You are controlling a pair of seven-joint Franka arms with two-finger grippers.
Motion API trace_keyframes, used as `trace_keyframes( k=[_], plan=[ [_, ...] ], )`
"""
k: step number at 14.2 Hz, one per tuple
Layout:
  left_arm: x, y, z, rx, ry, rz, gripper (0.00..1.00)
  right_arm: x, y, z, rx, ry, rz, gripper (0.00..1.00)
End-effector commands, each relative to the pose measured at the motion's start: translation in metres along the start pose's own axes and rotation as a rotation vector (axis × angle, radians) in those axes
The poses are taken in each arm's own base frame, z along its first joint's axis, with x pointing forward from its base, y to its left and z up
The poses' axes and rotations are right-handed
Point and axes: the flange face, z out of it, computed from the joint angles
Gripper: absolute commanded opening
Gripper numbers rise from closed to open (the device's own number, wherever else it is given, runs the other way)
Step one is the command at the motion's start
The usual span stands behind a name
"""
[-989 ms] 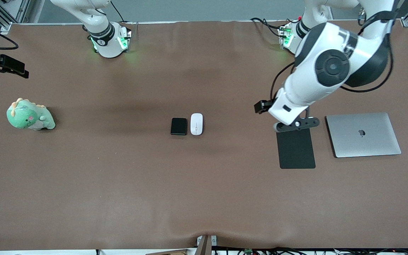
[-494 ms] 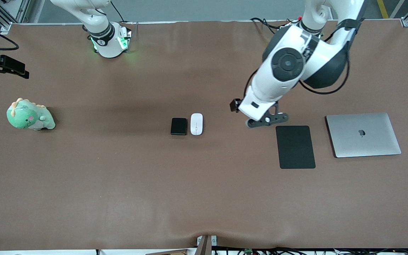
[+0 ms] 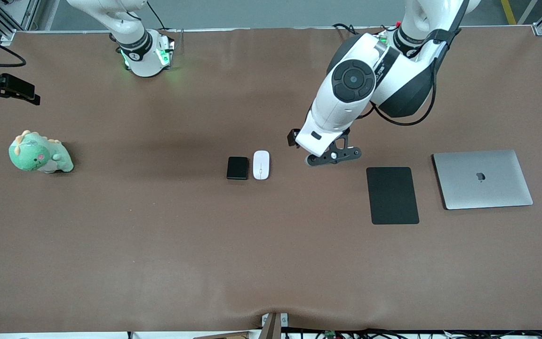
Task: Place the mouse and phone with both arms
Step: 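Move the left gripper over the white mouse beside the phone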
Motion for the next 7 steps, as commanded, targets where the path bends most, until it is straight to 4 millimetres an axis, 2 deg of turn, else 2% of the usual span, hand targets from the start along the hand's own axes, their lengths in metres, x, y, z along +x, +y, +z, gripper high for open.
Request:
trace_keyframes(
  k=[1,4,7],
  plan=[
    [0.01,0.02,0.013,-0.036,0.026,-0.025,1.0,0.002,0.004,0.0,0.038,0.003,-0.006,1.0],
    [0.005,0.038,0.034,-0.016,0.025,0.004,1.0,0.002,-0.007,0.0,0.025,0.002,-0.026,1.0],
    [-0.016,0.071,0.064,-0.009,0.074,0.072,1.0,0.01,-0.006,0.007,0.021,-0.012,-0.026,1.0]
  ],
)
